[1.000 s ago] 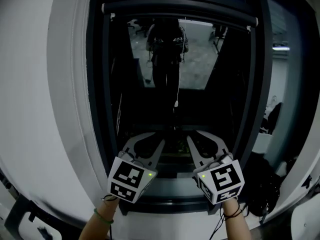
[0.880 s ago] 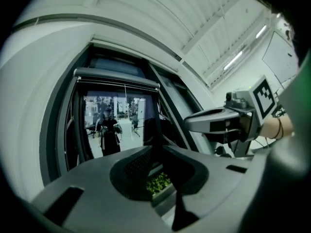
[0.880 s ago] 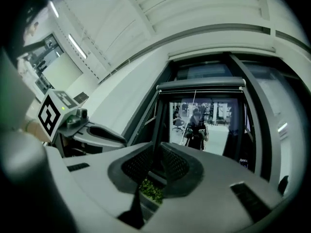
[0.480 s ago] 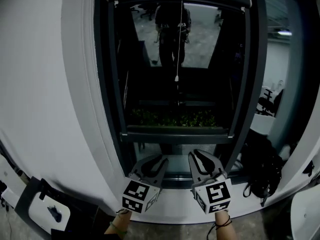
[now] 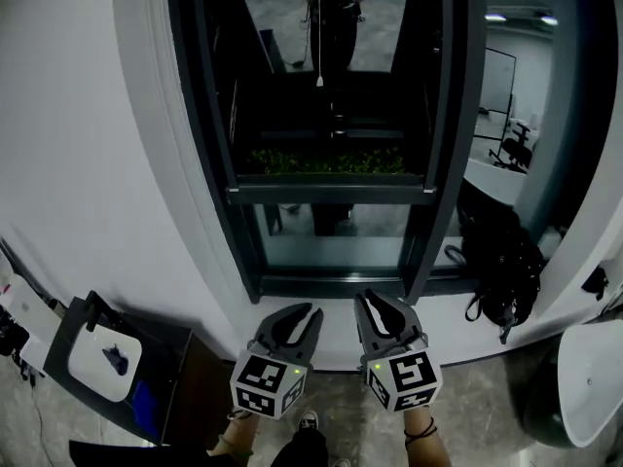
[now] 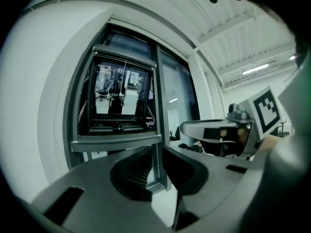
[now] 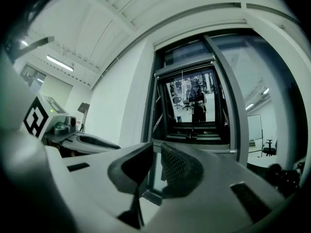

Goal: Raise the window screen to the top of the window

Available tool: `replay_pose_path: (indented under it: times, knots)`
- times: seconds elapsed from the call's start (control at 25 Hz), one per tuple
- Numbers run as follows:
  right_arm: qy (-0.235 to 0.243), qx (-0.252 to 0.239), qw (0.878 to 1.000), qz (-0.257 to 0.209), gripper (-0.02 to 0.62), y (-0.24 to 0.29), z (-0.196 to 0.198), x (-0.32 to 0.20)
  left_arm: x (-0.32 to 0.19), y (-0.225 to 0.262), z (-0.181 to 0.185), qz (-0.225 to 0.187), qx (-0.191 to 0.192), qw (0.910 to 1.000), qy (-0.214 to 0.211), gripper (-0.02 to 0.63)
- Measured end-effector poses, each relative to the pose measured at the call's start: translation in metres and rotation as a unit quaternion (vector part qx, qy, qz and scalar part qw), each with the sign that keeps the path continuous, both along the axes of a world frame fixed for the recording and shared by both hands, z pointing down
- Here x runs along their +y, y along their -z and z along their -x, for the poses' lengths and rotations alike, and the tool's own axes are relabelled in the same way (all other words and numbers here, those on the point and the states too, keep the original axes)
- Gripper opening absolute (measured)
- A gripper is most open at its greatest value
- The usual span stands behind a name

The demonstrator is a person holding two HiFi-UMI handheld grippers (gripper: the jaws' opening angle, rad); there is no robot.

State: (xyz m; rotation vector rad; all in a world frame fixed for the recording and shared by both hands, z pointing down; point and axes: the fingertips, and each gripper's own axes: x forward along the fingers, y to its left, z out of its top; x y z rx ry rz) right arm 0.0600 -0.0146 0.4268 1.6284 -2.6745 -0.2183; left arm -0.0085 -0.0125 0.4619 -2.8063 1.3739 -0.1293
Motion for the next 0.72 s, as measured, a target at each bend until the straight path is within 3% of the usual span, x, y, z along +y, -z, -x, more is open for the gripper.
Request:
replay_pose_path:
  times: [0.28, 0.48, 0.72]
  knots:
    - [0.012, -0.025, 0.998, 0.050, 0.052, -0.047, -0.001, 0.071, 0.078, -0.032, -0.005, 0.044, 0.025, 0.9986, 0.013, 0.064]
    - [0.021, -0.056, 0.995, 0.075, 0.052, -0.062, 0.009, 0.104, 0.110, -0.046, 0.003, 0.055, 0.015, 0.9982, 0.018, 0.064]
    - [0.015, -0.059, 0.993, 0.101, 0.051, -0.083, 0.027, 0.142, 0.138, -0.055, 0.013, 0.060, 0.015, 0.9981, 0.005, 0.064]
